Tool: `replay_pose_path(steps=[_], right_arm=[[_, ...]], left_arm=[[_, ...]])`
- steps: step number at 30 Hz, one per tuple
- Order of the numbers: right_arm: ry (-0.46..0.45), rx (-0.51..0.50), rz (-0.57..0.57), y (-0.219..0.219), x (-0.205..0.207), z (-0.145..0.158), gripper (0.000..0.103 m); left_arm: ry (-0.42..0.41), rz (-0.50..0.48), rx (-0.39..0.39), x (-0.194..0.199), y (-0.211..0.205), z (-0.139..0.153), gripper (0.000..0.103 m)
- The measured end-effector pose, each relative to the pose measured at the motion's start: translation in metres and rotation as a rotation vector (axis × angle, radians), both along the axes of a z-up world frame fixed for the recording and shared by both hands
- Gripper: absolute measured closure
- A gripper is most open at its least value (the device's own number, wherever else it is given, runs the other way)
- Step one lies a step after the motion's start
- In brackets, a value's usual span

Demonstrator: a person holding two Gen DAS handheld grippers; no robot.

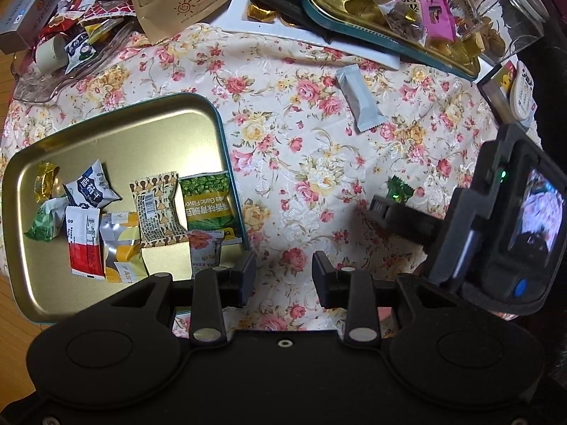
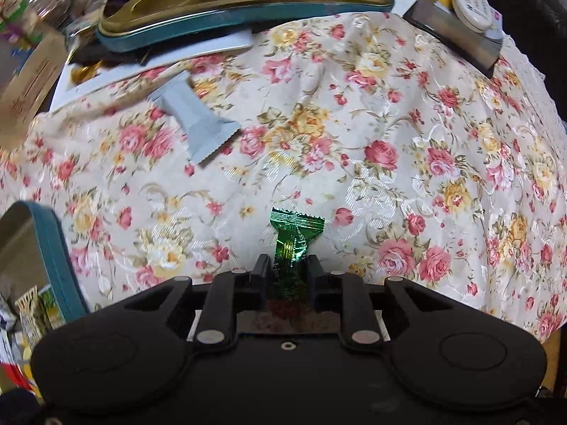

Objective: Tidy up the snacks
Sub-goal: 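Grasp the silver-grey bar packet with left tool while right tool holds the green candy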

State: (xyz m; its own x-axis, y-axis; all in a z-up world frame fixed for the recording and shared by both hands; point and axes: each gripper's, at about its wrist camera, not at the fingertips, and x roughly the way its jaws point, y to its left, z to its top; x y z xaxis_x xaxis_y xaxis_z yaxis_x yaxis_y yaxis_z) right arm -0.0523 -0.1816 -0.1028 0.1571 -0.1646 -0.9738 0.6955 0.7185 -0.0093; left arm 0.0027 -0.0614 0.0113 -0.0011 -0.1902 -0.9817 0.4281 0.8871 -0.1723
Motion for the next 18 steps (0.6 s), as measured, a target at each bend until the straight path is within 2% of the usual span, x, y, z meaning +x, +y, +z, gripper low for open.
replay_pose_path(steps=[5, 10, 13, 18], right_arm=[[-0.009, 0.007, -0.009, -0.011, -0.013, 0.007, 0.082], [0.011, 0.04, -0.043, -0.029, -0.034, 0.026, 0.082], [0.033, 0.043, -0.035, -0.04, -0.046, 0.042, 0.082], [0.049, -0.013, -0.01, -0.052, -0.062, 0.081, 0.082]], left_arm=[[0.005, -0.01, -0.023, 0.0, -0.007, 0.002, 0.06], [-0.009, -0.029, -0.027, -0.004, -0.019, 0.004, 0.06], [-0.013, -0.036, -0.035, -0.005, -0.027, 0.004, 0.06], [-0.019, -0.035, -0.019, -0.007, -0.038, -0.002, 0.06]])
